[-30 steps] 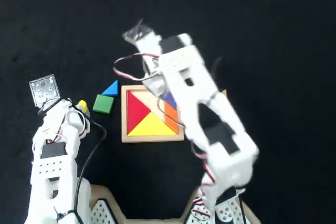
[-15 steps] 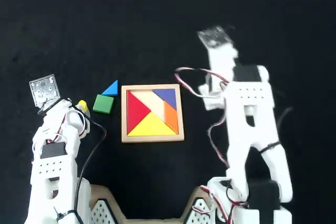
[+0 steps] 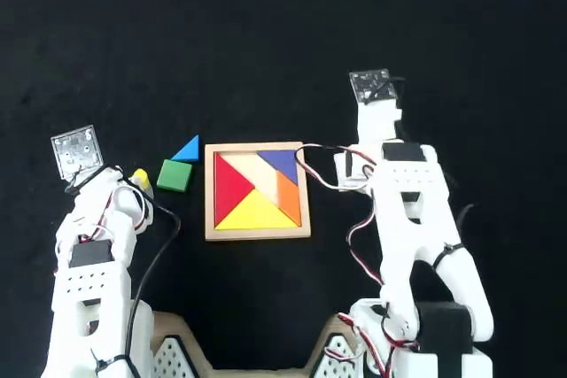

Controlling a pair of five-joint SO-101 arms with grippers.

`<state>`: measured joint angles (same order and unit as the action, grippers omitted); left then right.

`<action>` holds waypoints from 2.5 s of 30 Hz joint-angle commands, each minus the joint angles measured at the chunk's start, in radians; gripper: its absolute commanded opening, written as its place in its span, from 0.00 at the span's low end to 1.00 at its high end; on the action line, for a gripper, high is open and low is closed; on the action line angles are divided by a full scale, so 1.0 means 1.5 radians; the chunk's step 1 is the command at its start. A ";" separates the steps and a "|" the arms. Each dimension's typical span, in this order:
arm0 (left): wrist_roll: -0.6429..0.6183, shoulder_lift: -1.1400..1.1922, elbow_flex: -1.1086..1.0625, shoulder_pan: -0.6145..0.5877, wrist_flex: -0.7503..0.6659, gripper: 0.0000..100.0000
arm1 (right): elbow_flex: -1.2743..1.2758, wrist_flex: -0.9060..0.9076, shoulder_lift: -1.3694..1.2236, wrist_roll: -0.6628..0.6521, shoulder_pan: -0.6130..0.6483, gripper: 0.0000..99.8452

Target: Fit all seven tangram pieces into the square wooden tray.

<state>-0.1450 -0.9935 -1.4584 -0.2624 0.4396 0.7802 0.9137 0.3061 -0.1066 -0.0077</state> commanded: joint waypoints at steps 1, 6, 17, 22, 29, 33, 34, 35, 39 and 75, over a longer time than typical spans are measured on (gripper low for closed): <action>-0.001 -0.011 0.003 0.008 -0.012 0.16 | -0.094 0.020 -0.052 0.024 0.013 0.26; -0.001 -0.011 0.003 0.008 -0.012 0.16 | -0.205 0.052 -0.213 0.020 -0.002 0.26; -0.001 -0.011 0.003 0.008 -0.012 0.16 | -0.298 0.057 -0.359 -0.021 -0.035 0.25; -0.001 -0.011 0.003 0.008 -0.012 0.16 | -0.302 0.045 -0.364 -0.023 -0.054 0.25; -0.001 -0.011 0.003 0.008 -0.012 0.16 | -0.302 0.038 -0.365 -0.024 -0.065 0.18; -0.001 -0.011 0.003 0.008 -0.012 0.16 | -0.300 0.040 -0.365 -0.037 -0.069 0.20; -0.001 -0.011 0.003 0.008 -0.012 0.16 | -0.300 0.040 -0.365 -0.037 -0.069 0.20; -0.001 -0.011 0.003 0.008 -0.012 0.16 | -0.300 0.040 -0.365 -0.039 -0.069 0.20; -0.001 -0.011 0.003 0.008 -0.012 0.16 | -0.296 0.039 -0.365 -0.040 -0.066 0.19; -0.001 -0.011 0.003 0.008 -0.012 0.16 | -0.284 0.219 -0.080 0.057 0.277 0.01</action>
<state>-0.1450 -0.9935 -1.4584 -0.2624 0.4396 0.3736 1.2789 0.2386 -0.0391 0.3575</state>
